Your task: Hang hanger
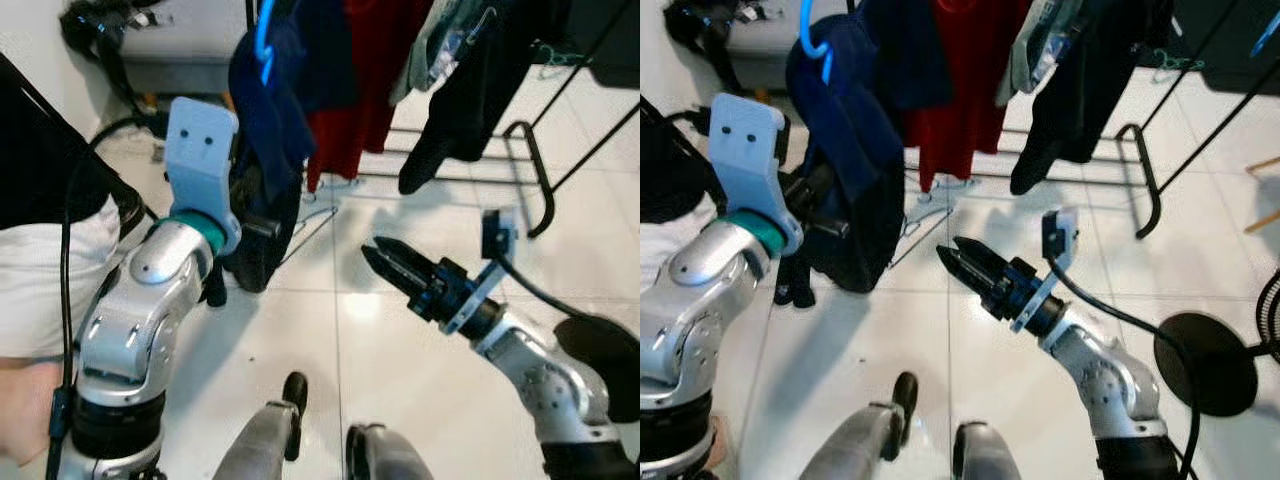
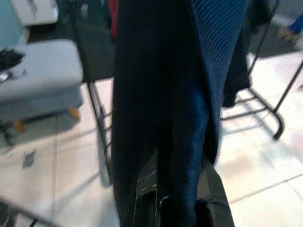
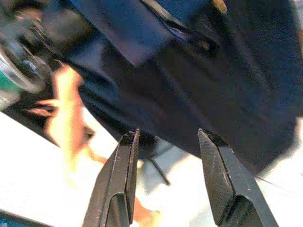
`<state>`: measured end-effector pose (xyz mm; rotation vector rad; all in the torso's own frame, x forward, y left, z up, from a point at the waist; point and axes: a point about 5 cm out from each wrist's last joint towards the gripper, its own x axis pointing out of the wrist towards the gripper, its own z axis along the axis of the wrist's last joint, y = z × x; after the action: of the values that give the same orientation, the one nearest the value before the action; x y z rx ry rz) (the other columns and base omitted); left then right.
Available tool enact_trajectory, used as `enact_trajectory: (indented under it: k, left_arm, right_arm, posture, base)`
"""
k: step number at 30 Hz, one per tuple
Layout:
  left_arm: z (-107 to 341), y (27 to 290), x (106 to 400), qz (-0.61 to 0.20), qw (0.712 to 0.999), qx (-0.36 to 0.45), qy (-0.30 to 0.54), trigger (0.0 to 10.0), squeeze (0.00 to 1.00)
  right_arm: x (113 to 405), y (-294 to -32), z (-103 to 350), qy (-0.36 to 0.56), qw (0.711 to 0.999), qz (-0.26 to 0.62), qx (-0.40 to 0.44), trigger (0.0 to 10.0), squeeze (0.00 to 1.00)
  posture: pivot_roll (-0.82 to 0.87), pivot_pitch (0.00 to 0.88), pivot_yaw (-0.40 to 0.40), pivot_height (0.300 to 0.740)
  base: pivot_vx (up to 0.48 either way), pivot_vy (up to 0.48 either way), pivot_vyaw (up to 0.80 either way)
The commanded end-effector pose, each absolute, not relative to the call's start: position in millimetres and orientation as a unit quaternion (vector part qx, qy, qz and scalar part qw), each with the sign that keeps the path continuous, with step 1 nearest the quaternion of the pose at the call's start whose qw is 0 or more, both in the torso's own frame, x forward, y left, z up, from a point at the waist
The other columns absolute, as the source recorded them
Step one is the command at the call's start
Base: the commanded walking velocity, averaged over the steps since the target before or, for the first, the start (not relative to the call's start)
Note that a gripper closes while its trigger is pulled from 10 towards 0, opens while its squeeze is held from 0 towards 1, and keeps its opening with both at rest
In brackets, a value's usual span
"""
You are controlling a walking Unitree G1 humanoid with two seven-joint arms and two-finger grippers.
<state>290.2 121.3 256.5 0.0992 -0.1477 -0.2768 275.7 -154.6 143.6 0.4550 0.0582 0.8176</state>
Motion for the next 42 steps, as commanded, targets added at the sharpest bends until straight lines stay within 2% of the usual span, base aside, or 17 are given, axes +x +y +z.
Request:
enact_trajectory:
  k: [1, 2, 4, 16, 35, 42]
  left_arm:
    - [263.7, 115.2, 290.8, -0.141, 0.983, 0.061, -0.103, 10.0, 0.00]
    - [264.5, 113.3, 292.6, -0.136, 0.982, 0.069, -0.113, 10.0, 0.00]
    - [265.2, 111.1, 294.0, -0.132, 0.981, 0.077, -0.121, 10.0, 0.00]
    - [260.9, 105.1, 295.7, -0.132, 0.977, 0.088, -0.143, 10.0, 0.00]
    - [261.3, 104.9, 298.3, -0.130, 0.975, 0.092, -0.155, 10.0, 0.00]
    - [256.5, 102.1, 298.5, -0.140, 0.973, 0.104, -0.153, 10.0, 0.00]
  right_arm:
    - [283.3, -169.3, 132.7, 0.031, 0.922, 0.322, 0.215, 10.0, 0.00]
    - [289.0, -174.9, 133.8, 0.026, 0.929, 0.286, 0.234, 10.0, 0.00]
    - [293.1, -174.8, 136.3, 0.022, 0.934, 0.273, 0.228, 10.0, 0.00]
    - [301.7, -146.6, 155.1, 0.002, 0.923, 0.317, 0.219, 10.0, 0.00]
    - [306.1, -139.7, 155.8, 0.001, 0.922, 0.320, 0.217, 10.0, 0.00]
    - [303.6, -130.4, 164.2, -0.028, 0.929, 0.309, 0.200, 10.0, 0.00]
  posture:
    - [-0.03, 0.162, 0.044, 0.740]
    - [-0.03, 0.161, 0.045, 0.740]
    - [-0.03, 0.156, 0.048, 0.740]
    - [-0.02, 0.148, 0.044, 0.740]
    - [-0.01, 0.148, 0.048, 0.740]
    - [-0.02, 0.142, 0.051, 0.740]
  base:
    - [0.000, 0.000, 0.00]
    - [0.000, -0.307, 0.00]
    - [0.000, -0.394, 0.00]
    - [0.000, -0.476, 0.00]
    - [0.000, 0.000, 0.00]
    - [0.000, 0.000, 0.00]
